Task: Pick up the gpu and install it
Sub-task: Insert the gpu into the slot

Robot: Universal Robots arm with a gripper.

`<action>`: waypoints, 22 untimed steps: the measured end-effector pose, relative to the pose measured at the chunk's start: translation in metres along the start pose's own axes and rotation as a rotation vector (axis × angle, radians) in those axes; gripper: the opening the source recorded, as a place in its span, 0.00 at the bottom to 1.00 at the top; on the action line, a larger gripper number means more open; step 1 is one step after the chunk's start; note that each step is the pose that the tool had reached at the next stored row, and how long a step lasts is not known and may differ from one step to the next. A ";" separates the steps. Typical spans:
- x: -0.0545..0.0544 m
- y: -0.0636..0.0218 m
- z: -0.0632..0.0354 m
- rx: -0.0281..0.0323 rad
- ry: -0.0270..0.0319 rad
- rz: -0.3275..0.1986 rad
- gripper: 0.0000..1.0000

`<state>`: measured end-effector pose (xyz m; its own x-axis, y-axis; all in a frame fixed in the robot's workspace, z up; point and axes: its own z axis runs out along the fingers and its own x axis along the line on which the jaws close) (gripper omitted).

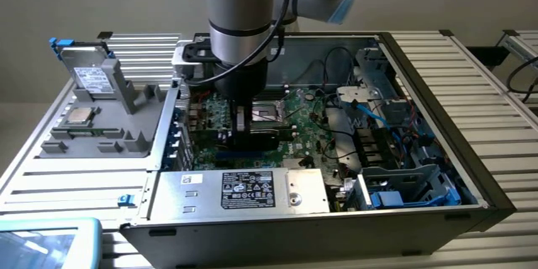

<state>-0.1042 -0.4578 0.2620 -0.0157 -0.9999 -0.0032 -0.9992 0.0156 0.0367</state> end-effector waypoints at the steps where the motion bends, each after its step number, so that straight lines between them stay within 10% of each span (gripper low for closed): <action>1: 0.000 -0.0017 -0.0001 -0.0007 0.0000 0.000 0.27; 5: 0.000 -0.0043 -0.0008 -0.0056 0.0004 0.000 0.27; 9: -0.001 -0.0045 -0.0061 -0.0240 0.0028 0.000 0.27; 13: -0.001 -0.0045 -0.0062 -0.0243 0.0088 0.001 0.27; 16: -0.001 -0.0046 -0.0062 -0.0253 0.0298 0.002 0.27; 22: -0.001 -0.0045 -0.0059 -0.0254 0.0309 0.002 0.27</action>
<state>-0.0994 -0.4572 0.2677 -0.0157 -0.9995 0.0277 -0.9979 0.0174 0.0620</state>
